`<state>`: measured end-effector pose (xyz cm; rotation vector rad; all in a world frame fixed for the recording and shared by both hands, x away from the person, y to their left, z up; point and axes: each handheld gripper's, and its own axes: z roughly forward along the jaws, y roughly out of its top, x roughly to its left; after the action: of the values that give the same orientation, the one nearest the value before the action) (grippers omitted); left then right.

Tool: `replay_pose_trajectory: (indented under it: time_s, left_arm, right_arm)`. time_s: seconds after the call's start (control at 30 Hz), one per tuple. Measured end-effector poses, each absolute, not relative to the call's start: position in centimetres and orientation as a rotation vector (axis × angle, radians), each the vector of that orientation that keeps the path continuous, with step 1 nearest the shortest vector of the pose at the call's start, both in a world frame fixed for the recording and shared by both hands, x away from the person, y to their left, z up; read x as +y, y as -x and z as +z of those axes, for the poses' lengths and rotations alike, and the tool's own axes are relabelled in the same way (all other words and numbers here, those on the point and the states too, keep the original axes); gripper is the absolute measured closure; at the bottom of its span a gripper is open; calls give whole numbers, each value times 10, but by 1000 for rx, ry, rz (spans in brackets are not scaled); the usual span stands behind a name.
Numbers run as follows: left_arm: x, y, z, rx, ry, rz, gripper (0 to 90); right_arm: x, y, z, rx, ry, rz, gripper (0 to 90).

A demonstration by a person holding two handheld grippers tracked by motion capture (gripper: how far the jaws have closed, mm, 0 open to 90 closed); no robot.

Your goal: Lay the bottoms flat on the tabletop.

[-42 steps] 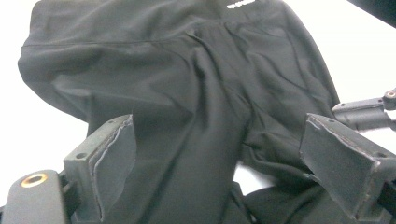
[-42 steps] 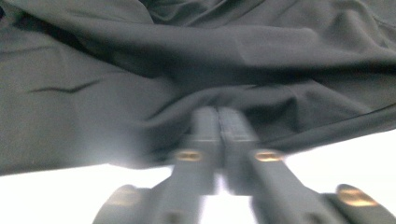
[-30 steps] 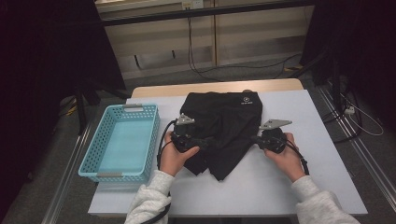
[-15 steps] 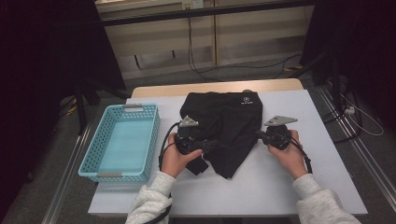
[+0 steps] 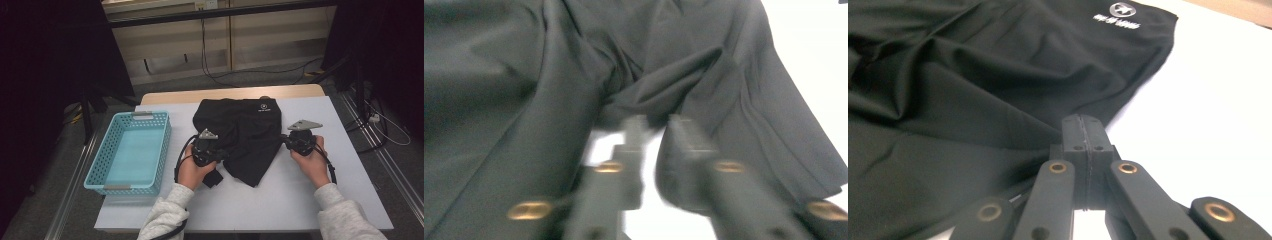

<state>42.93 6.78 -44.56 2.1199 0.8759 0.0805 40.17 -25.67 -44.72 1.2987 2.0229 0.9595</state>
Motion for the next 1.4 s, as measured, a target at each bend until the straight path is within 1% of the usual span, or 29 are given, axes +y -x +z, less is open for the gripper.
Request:
replay_pose_trajectory:
  time_s: [0.07, 0.1, 0.17, 0.23, 0.3, 0.33, 0.37, 0.4, 0.43, 0.47, 0.5, 0.53, 0.6, 0.63, 0.67, 0.7, 0.77, 0.8, 0.83, 0.87, 1.03, 1.1, 1.17, 1.2, 1.37, 1.4]
  left_arm:
    - [68, -432, -448, 886, -2116, 60, 900]
    - [68, -433, -449, 895, -2116, 74, 900]
    - [70, -435, -449, 909, -2106, 51, 900]
    - [71, -435, -447, 906, -2105, 61, 900]
    - [72, -433, -445, 898, -2089, 42, 900]
    - [71, -431, -444, 889, -2089, 60, 887]
    - [70, -430, -442, 873, -2090, 60, 804]
    - [68, -427, -437, 862, -2082, 49, 658]
    - [68, -427, -437, 862, -2082, 49, 613]
    - [67, -426, -436, 860, -2084, 56, 613]
    - [65, -424, -435, 848, -2100, 74, 565]
    - [65, -424, -435, 848, -2100, 74, 544]
    - [62, -422, -439, 842, -2124, 60, 539]
    - [61, -421, -441, 842, -2143, 75, 541]
    - [61, -421, -444, 851, -2156, 85, 584]
    - [61, -422, -447, 856, -2165, 77, 584]
    - [62, -423, -451, 867, -2182, 88, 654]
    - [61, -423, -453, 876, -2183, 84, 717]
    - [61, -424, -455, 872, -2197, 63, 759]
    - [60, -423, -457, 875, -2198, 65, 854]
    - [60, -423, -453, 913, -2169, 47, 877]
    - [62, -424, -449, 919, -2153, 38, 878]
    - [66, -424, -444, 932, -2134, 50, 879]
    - [69, -425, -441, 932, -2125, 40, 879]
    - [77, -427, -439, 959, -2106, 30, 880]
    - [79, -429, -439, 966, -2106, 27, 880]
  right_arm:
    - [-258, -403, -450, 2036, -1304, 985, 898]
    - [-256, -402, -452, 2049, -1305, 994, 857]
    - [-252, -398, -451, 2077, -1285, 970, 805]
    - [-247, -392, -447, 2093, -1256, 986, 730]
    - [-243, -383, -442, 2111, -1210, 1006, 689]
    - [-241, -378, -441, 2122, -1195, 1030, 676]
    - [-238, -372, -440, 2142, -1181, 1038, 662]
    - [-232, -363, -438, 2170, -1154, 1050, 623]
    - [-232, -363, -438, 2170, -1154, 1050, 623]
    - [-230, -359, -438, 2181, -1145, 1076, 622]
    - [-225, -351, -439, 2206, -1130, 1102, 593]
    - [-225, -351, -439, 2206, -1130, 1102, 593]
    - [-223, -346, -439, 2220, -1109, 1093, 566]
    - [-223, -343, -440, 2221, -1120, 1106, 548]
    - [-223, -337, -440, 2230, -1121, 1124, 528]
    - [-223, -337, -440, 2230, -1121, 1124, 528]
    - [-222, -331, -439, 2236, -1116, 1141, 489]
    - [-220, -327, -439, 2246, -1102, 1154, 485]
    - [-218, -325, -439, 2257, -1087, 1165, 478]
    - [-210, -319, -443, 2296, -1063, 1151, 470]
    - [-194, -314, -450, 2375, -1020, 1138, 465]
    - [-187, -314, -453, 2390, -1003, 1134, 407]
    - [-180, -315, -455, 2402, -970, 1110, 405]
    - [-177, -316, -456, 2388, -965, 1087, 389]
    - [-173, -324, -463, 2378, -1000, 1012, 412]
    - [-175, -326, -462, 2349, -979, 970, 455]
